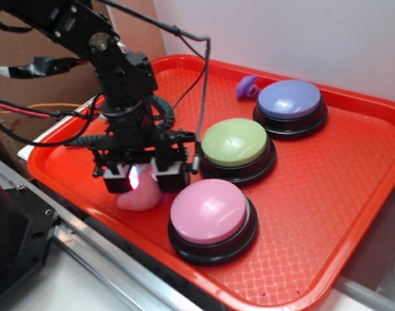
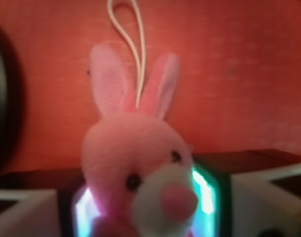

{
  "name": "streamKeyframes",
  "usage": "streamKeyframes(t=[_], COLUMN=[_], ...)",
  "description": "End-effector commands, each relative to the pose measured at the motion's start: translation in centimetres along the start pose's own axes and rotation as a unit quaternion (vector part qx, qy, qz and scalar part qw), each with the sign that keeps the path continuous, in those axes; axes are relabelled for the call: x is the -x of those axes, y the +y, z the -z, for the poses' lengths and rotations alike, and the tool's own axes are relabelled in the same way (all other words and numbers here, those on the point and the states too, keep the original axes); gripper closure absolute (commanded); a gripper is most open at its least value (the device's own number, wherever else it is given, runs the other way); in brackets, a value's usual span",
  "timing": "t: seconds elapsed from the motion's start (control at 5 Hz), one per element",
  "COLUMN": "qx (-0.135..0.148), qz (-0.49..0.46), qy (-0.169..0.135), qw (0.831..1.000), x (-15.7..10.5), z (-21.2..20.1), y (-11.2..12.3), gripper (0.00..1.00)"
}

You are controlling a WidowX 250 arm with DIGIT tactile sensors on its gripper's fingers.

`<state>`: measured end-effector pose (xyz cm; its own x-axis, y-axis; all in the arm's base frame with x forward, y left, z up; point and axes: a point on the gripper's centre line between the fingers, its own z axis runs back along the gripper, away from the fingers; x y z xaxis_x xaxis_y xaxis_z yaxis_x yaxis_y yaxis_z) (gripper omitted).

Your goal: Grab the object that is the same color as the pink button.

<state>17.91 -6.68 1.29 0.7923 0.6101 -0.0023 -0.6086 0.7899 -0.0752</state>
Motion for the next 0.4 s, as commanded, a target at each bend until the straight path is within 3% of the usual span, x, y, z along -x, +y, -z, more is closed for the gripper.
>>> streamKeyframes(t=[0.0,0.2], qx=[-0.001,-0.024], qz=[0.181,0.264], qy=[-0.029,-0.044], qw=[0.983,0.963], x=[-2.6,-2.7], z=[-6.7,-11.7], y=[-0.5,-1.0], gripper=[1.00,1.00])
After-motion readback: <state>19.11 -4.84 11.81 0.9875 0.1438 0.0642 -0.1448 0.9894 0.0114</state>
